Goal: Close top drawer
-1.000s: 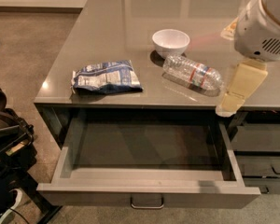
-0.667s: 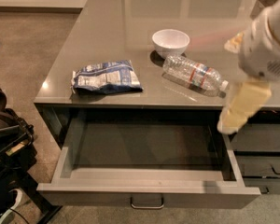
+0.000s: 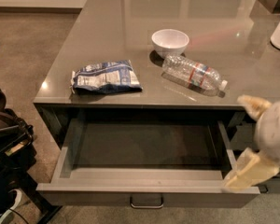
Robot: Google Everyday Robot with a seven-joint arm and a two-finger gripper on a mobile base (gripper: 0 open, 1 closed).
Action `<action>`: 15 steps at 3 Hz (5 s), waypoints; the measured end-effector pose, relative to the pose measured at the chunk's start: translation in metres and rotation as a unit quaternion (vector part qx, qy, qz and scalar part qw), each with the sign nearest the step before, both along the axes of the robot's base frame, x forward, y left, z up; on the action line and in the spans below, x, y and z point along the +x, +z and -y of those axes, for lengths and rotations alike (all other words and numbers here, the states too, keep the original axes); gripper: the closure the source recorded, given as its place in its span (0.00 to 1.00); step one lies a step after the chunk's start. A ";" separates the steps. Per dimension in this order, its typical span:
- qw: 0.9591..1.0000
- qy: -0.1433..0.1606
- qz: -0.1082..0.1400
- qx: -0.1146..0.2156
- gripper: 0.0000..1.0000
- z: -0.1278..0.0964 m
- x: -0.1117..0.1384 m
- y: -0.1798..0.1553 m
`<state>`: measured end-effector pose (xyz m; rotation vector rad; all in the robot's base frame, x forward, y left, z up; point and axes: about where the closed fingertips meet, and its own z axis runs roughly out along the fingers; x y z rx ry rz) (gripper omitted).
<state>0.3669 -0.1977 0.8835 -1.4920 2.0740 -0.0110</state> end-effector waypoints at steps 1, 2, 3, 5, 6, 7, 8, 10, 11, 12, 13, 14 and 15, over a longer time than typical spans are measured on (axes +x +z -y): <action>0.995 0.001 -0.037 0.092 0.00 -0.017 -0.005 -0.106; 0.987 -0.015 -0.073 0.140 0.18 -0.026 -0.015 -0.155; 0.987 -0.016 -0.074 0.140 0.41 -0.026 -0.015 -0.155; 0.987 -0.016 -0.074 0.140 0.88 -0.026 -0.015 -0.155; 0.987 -0.019 -0.068 0.142 1.00 -0.031 -0.029 -0.166; 0.983 -0.049 -0.084 0.154 1.00 -0.026 -0.058 -0.194; 0.977 -0.073 -0.117 0.163 1.00 -0.023 -0.084 -0.224; 0.973 -0.046 -0.092 0.208 1.00 -0.065 -0.069 -0.319; 0.975 -0.012 -0.023 0.221 1.00 -0.097 -0.031 -0.337; 0.975 -0.012 -0.023 0.221 1.00 -0.098 -0.032 -0.337; 0.977 -0.022 0.016 0.211 1.00 -0.097 -0.012 -0.335; 0.972 -0.035 0.108 0.206 1.00 -0.102 0.029 -0.317; 0.972 -0.035 0.108 0.206 1.00 -0.102 0.028 -0.317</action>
Offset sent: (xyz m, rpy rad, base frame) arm -0.0018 0.0110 -0.0765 0.1303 0.0463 0.0066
